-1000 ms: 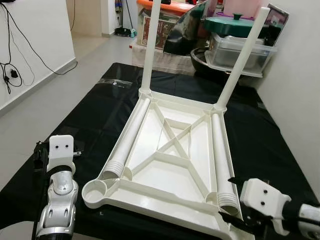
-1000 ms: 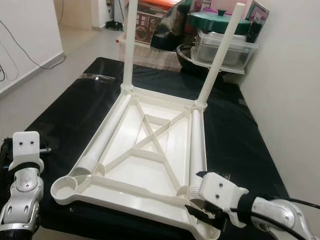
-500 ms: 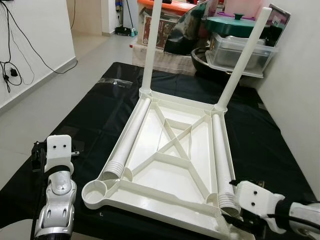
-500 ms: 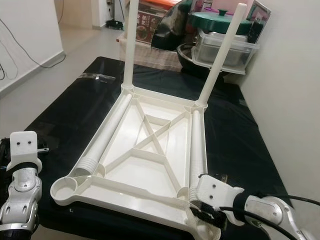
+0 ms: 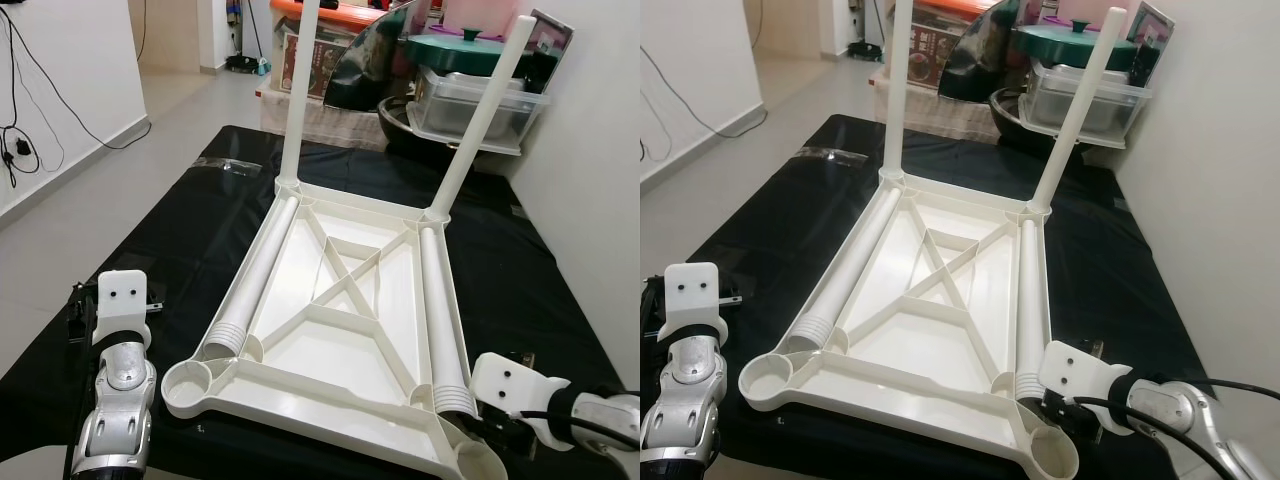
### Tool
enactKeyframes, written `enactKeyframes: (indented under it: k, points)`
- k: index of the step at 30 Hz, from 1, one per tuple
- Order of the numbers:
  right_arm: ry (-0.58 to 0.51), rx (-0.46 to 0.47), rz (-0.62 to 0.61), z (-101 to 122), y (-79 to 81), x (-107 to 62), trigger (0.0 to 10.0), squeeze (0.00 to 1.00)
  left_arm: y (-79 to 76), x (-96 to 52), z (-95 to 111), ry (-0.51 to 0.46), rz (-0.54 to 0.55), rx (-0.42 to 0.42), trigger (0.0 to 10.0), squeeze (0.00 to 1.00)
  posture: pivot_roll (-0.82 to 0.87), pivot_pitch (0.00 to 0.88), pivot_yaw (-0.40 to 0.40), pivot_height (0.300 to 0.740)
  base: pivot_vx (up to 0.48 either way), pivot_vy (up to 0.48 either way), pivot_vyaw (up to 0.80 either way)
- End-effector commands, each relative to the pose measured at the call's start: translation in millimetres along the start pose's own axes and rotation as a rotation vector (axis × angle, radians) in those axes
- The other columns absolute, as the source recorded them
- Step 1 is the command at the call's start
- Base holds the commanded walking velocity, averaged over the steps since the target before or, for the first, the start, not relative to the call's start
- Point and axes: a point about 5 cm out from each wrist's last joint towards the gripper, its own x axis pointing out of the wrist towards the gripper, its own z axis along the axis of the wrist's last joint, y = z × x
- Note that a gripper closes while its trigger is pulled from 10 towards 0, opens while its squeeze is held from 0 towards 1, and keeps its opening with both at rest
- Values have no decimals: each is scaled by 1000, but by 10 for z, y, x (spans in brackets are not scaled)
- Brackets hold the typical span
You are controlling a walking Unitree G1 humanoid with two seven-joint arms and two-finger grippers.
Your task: Building children table
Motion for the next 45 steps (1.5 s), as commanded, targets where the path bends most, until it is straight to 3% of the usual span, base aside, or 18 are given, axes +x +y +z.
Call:
enactKeyframes:
  k: [1,5,7,8,9,10,12,15,16,17,19,26,33,38,39,41,43,45]
  points:
    - [29,8,-46,-33,-36,28,10000,0,-38,-24,10,-3,-13,-16,10000,0,148,0,-152,740,0,0,0]
    - [29,29,-97,-22,-68,60,10000,0,-42,-25,10,-3,-15,-17,10000,0,148,0,-152,740,0,0,0]
    - [47,34,-222,-30,-143,93,10000,0,-46,-27,7,-3,-17,-16,10000,0,145,0,-149,740,0,0,0]
    - [47,34,-222,-30,-143,93,10000,0,-46,-27,7,-3,-17,-16,10000,0,145,0,-149,740,0,0,0]
    - [46,68,-323,-29,-204,103,10000,0,-47,-29,5,-3,-16,-16,10000,0,146,0,-152,740,0,0,0]
    - [46,68,-323,-29,-204,103,10000,0,-47,-29,5,-3,-16,-16,10000,0,146,0,-152,740,0,0,0]
    - [19,155,-527,17,-293,104,10000,0,-38,-30,1,-2,-12,-15,10000,0,146,0,-152,740,0,0,0]
    - [1,191,-586,43,-301,98,9725,0,-32,-29,2,-3,-10,-15,10000,0,146,0,-152,740,0,0,0]
    - [-13,224,-635,59,-301,88,8039,0,-30,-28,-1,-2,-9,-15,10000,0,153,0,-155,740,0,0,0]
    - [-30,258,-675,72,-299,72,588,0,-31,-28,-4,-2,-10,-15,10000,0,147,0,-151,740,0,0,0]
    - [-41,282,-704,79,-297,58,0,0,-33,-28,-7,-2,-11,-14,10000,0,147,0,-151,740,0,0,0]
    - [-94,403,-706,126,-148,110,0,0,-51,-36,-19,1,-23,-12,10000,0,139,0,-145,740,0,0,0]
    - [-124,435,-665,221,-28,270,0,0,-63,-32,2,-7,-33,-12,10000,0,155,0,-149,740,0,0,0]
    - [-188,453,-708,310,-99,287,0,0,-229,39,265,-107,-105,-55,10000,0,148,0,-132,740,0,0,0]
    - [-225,493,-731,342,-127,254,0,0,-366,25,378,-151,-201,-89,10000,0,143,0,-125,740,0,0,0]
    - [-249,521,-745,363,-143,232,0,0,-458,8,452,-182,-270,-111,10000,0,142,0,-123,740,0,0,0]
    - [-345,549,-770,447,-191,140,0,0,-771,-179,710,-304,-550,-202,10000,0,123,0,-96,740,0,0,0]
    - [-395,525,-774,501,-198,72,0,0,-916,-296,818,-347,-684,-233,10000,0,120,0,-92,740,0,0,0]
